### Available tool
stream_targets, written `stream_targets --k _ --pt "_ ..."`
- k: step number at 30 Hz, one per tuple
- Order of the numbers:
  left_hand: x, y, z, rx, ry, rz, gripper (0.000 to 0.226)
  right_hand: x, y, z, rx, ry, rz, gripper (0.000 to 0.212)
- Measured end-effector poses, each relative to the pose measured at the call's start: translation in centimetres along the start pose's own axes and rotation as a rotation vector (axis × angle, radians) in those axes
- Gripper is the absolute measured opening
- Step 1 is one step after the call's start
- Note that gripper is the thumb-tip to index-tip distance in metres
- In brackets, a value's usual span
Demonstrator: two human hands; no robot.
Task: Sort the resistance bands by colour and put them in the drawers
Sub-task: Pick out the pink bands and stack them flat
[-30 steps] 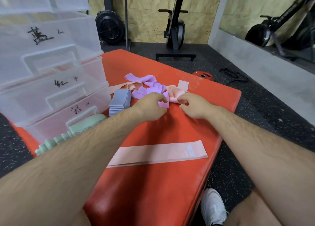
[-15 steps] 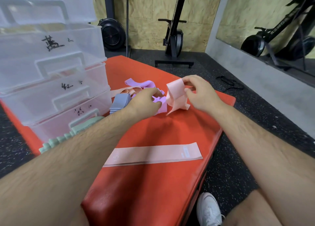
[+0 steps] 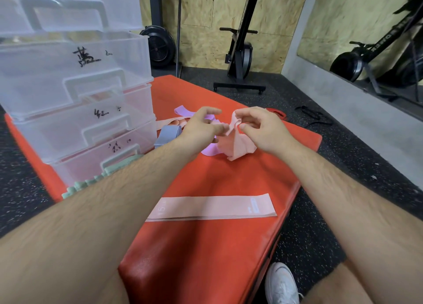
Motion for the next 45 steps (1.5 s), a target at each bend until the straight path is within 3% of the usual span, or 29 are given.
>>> stream_targets --k 4,11,14,16,20,24,26,28,30,32,37,45 --pt "-0.2 0.8 -0.3 0.076 0.002 0.034 0.014 0.1 1.4 0.3 0.114 0.001 0.099 0.034" --pt "0.1 1.5 -0.4 0.016 0.029 -0.105 0.046 -0.8 5.0 1.6 0.348 0.043 0.012 0.025" --pt "1.3 2.7 -0.3 0.102 -0.042 -0.295 0.022 -1.3 5.8 1.7 0.406 0.052 0.060 0.023" --pt "2.2 3.0 0.0 0.158 -0.103 -0.417 0.003 0.0 5.0 1.1 0.313 -0.051 0.190 0.025" --pt "2.9 3.8 0.4 0.233 -0.147 -0.459 0.015 2.2 1.6 0.6 0.054 -0.236 0.444 0.037" --pt "3.5 3.3 1.2 0.157 -0.145 -0.381 0.013 -0.2 -2.8 0.1 -0.165 -0.136 -0.013 0.054" --pt "4.0 3.1 1.8 0.143 -0.171 -0.361 0.011 -1.2 -4.9 -0.1 -0.248 -0.137 -0.123 0.045" --pt "4.4 3.3 2.3 0.149 -0.190 -0.362 0.011 -1.7 -5.4 -0.5 -0.209 -0.142 -0.109 0.022" --pt "4.8 4.2 2.8 0.171 -0.209 -0.368 0.009 -2.5 -5.6 -0.6 -0.191 -0.130 -0.151 0.013" --pt "5.2 5.2 3.4 0.204 -0.229 -0.376 0.006 -3.2 -5.9 -0.6 -0.220 -0.136 -0.219 0.010" --pt "5.7 8.4 5.5 0.309 -0.275 -0.291 0.012 -2.8 -6.6 -0.2 -0.310 -0.192 -0.090 0.020" --pt "4.8 14.8 9.1 0.466 -0.224 -0.114 0.009 1.1 -4.8 0.9 -0.256 -0.305 0.179 0.005"
Point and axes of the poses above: each hand's wrist, its own z-axis away from the middle knuckle, its own y-axis out of the back of the hand, x = y × z, the point moved 10 cm from there along -z, towards the middle knuckle, and after that the axes turned 12 degrees about -x, right-handed, at the moved point
